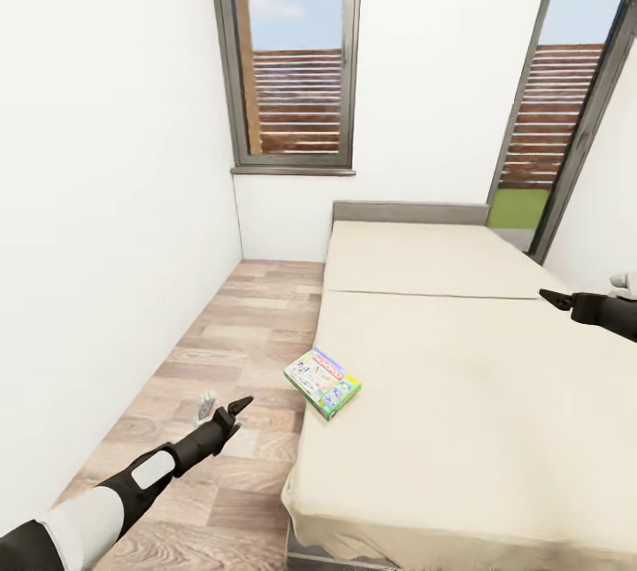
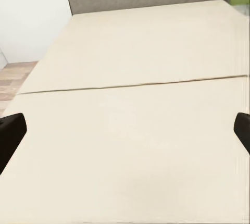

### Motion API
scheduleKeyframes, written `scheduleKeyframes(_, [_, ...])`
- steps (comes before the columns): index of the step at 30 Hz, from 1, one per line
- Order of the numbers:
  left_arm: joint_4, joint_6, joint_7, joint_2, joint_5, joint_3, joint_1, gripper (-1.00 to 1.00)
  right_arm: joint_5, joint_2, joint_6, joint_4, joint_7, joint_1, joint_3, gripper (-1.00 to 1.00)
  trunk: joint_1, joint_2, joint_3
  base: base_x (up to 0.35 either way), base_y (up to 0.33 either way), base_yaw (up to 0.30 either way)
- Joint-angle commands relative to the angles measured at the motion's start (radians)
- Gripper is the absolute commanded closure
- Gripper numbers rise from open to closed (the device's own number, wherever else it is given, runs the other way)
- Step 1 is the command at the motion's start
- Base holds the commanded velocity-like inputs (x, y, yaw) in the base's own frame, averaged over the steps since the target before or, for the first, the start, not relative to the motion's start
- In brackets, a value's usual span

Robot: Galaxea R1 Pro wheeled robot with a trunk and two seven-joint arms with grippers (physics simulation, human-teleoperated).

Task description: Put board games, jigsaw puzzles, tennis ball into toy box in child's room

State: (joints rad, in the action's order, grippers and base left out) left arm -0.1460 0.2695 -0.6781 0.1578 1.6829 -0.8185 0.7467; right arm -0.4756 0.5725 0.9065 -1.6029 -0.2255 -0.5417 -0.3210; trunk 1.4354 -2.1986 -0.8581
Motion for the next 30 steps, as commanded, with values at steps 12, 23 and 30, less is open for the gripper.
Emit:
scheduleKeyframes(12, [0.000, 0.012, 0.097, 0.060, 0.083, -0.008, 0.021, -1.00, 0.008, 0.001, 0.005, -0.007, -0.011, 0.006, -0.001, -1.00, 0.000, 0.000, -0.001, 0.000, 0.000, -0.298])
scheduleKeyframes(23, [-0.001, 0.010, 0.092, 0.066, 0.088, -0.008, 0.026, -1.00, 0.008, 0.001, 0.005, -0.008, -0.012, 0.012, -0.001, -1.00, 0.000, 0.000, -0.001, 0.000, 0.000, -0.298])
scheduleKeyframes(30, [-0.001, -0.022, 0.043, 0.077, 0.092, -0.006, 0.020, -1.00, 0.008, 0.001, 0.005, -0.008, -0.013, 0.013, -0.001, -1.00, 0.000, 0.000, -0.001, 0.000, 0.000, -0.141])
